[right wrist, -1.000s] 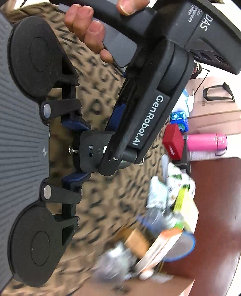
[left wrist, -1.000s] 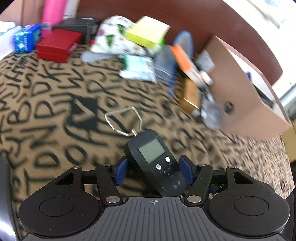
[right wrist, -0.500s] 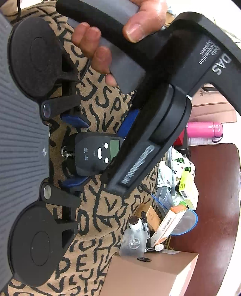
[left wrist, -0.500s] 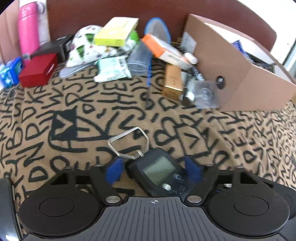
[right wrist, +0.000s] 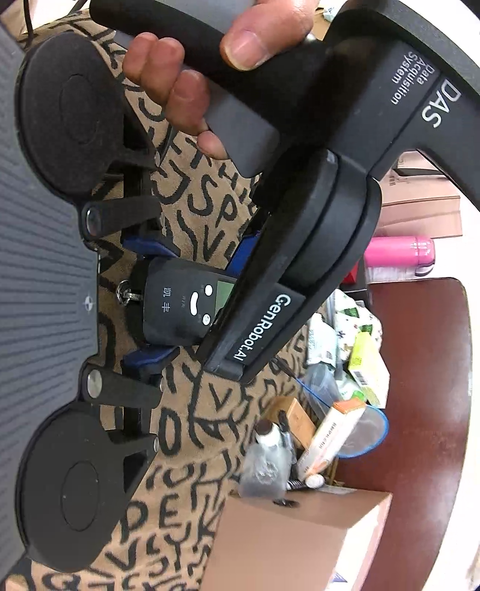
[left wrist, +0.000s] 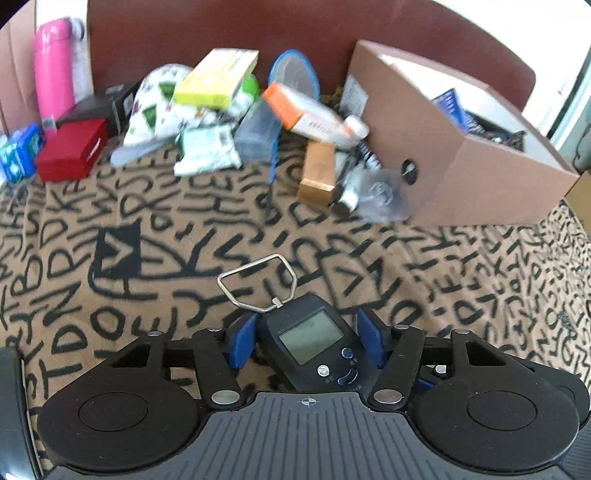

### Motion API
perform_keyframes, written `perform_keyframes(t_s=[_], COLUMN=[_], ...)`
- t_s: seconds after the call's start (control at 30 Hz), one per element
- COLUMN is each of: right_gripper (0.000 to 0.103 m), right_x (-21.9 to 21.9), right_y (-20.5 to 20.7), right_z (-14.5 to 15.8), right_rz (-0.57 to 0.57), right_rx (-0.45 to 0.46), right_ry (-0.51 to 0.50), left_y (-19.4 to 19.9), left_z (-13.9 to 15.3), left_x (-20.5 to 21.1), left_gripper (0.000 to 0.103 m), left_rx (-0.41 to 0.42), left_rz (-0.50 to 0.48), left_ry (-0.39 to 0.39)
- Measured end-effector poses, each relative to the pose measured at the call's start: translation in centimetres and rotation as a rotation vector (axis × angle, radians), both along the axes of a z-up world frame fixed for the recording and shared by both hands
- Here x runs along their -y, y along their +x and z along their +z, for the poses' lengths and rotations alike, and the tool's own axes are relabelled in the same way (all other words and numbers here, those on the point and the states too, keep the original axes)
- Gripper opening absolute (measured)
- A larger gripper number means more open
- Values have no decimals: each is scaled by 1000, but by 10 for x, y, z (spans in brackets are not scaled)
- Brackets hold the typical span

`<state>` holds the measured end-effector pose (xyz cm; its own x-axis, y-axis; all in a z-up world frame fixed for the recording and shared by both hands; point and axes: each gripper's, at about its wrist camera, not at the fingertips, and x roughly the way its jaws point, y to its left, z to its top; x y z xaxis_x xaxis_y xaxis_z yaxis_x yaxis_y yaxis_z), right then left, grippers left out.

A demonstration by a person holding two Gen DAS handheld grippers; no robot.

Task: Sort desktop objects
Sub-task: 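Carry the scale with the left gripper over the cardboard box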

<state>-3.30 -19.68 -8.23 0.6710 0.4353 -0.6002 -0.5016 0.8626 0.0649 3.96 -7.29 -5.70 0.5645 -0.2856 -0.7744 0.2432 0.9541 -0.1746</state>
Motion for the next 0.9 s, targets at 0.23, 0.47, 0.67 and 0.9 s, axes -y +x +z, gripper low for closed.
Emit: perform_keyframes(t_s=[0.23, 0.47, 0.67, 0.9], right_gripper=[54, 54, 54, 54], right_x=[25, 60, 98, 158], right_y=[0, 16, 39, 71], right_z=[39, 85, 119, 136], right_rz=[-63, -148, -212, -287], right_rx=[137, 266, 348, 376], right_ry=[-23, -32, -19, -72], left_y=[8, 31, 55, 106], left_z=[50, 103, 144, 160], left_x=[31, 77, 126, 199], left_gripper=[59, 58, 58, 58], left_rx=[121, 246, 355, 337], left_rz=[-37, -103, -160, -245], left_ry=[-43, -73, -61, -128])
